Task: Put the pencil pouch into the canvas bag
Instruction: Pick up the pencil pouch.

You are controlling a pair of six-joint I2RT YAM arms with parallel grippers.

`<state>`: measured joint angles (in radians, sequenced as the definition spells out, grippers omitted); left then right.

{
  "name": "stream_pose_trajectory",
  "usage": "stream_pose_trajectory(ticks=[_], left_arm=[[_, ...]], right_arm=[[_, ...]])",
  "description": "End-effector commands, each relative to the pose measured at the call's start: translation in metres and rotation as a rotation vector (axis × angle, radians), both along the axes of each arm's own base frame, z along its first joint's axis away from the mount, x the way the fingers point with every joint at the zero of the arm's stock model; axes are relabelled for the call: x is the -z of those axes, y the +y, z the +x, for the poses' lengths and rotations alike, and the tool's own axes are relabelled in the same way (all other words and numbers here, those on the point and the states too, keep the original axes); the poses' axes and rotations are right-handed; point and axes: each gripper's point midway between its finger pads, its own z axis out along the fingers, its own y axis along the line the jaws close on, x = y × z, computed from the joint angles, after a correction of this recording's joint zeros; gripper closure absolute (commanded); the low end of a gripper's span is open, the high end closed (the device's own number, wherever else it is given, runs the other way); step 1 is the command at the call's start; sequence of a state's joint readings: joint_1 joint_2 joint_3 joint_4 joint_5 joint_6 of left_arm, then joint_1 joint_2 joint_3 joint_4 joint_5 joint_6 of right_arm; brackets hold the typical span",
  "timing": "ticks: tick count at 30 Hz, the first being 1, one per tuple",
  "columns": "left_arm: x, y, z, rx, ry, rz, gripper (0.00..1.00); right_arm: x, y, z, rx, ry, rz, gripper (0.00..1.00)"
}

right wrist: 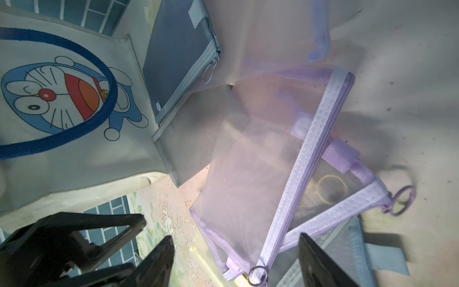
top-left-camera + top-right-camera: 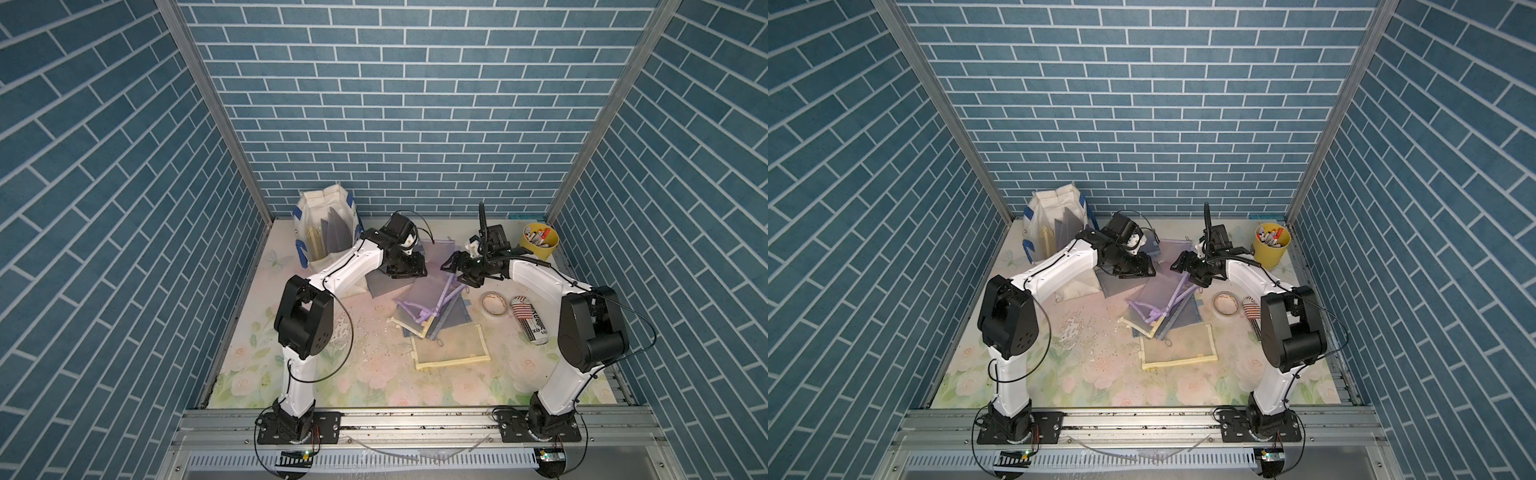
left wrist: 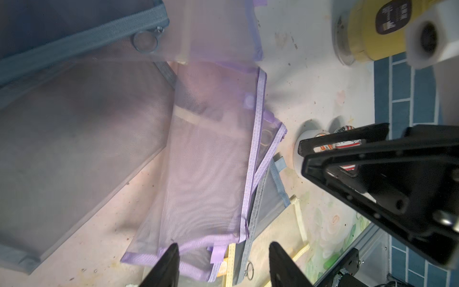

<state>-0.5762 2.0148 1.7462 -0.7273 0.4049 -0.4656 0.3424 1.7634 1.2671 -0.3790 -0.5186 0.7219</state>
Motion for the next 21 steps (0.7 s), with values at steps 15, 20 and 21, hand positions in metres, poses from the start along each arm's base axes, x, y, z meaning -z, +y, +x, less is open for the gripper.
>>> stream_pose_trajectory(ticks=[15,20,21], left_arm=[[0.072,-0.014,0.014,-0.021,0.069,0.023,0.40],[0.075,-0.027,0.006,0.002,0.080,-0.005,0.42],[0.077,-0.030,0.004,0.005,0.086,-0.007,0.43]], right_arm=[[0.072,0.007,0.011,0.055,0.096,0.010,0.23],[0.078,0.012,0.012,0.057,0.105,0.047,0.24],[0.078,0.013,0.013,0.058,0.106,0.056,0.24]])
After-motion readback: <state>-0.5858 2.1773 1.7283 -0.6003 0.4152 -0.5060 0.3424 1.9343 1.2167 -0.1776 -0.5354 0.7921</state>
